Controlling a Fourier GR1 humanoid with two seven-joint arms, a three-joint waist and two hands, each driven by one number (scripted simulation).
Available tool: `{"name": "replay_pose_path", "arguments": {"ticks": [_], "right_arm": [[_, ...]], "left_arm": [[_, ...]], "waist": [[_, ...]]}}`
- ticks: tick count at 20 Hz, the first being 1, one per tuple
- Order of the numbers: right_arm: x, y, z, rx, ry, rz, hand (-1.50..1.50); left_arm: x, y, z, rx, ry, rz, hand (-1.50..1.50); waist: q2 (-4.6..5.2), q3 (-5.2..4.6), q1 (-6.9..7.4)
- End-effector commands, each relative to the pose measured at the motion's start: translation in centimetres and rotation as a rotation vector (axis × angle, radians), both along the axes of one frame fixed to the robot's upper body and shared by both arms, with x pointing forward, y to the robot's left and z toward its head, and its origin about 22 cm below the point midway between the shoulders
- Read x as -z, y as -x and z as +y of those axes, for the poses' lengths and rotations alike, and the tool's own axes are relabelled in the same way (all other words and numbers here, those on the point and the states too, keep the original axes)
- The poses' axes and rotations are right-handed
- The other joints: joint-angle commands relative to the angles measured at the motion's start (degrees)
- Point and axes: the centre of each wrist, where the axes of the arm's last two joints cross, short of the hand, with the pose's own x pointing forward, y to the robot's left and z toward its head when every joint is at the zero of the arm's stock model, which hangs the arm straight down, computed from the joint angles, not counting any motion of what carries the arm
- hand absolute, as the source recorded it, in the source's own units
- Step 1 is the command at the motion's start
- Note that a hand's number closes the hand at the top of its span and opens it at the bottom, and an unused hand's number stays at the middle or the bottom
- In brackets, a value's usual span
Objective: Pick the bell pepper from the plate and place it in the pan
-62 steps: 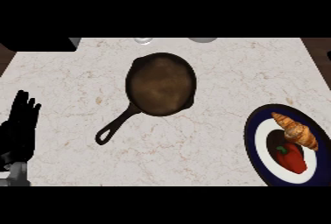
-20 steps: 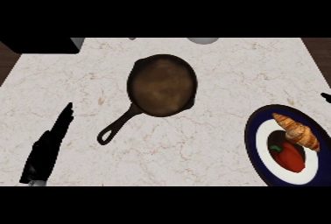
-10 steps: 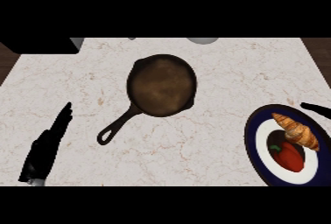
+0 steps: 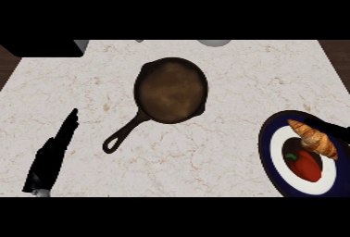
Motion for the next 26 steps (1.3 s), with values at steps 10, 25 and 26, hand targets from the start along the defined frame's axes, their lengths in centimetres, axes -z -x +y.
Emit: {"name": "replay_pose_path", "arguments": {"ticks": [10,25,26], "right_arm": [[3.6,-1.2,3.1,0.028,0.12,0.089,-1.5],[8.9,0.6,1.7,0.022,0.146,0.069,-1.5],[7.7,0.5,-0.1,0.036,0.142,0.086,-1.5]], "left_arm": [[-0.4,0.3,-0.4,0.007,0.004,-0.003,0.0],[0.5,1.0,0.3,-0.01,-0.021,0.008,0.0],[0.9,0.0,0.0,0.012,-0.008,-0.005,0.0]], "waist": [[0.05,0.02,0.38],[0.04,0.03,0.1],[0.05,0.02,-0.02]]}}
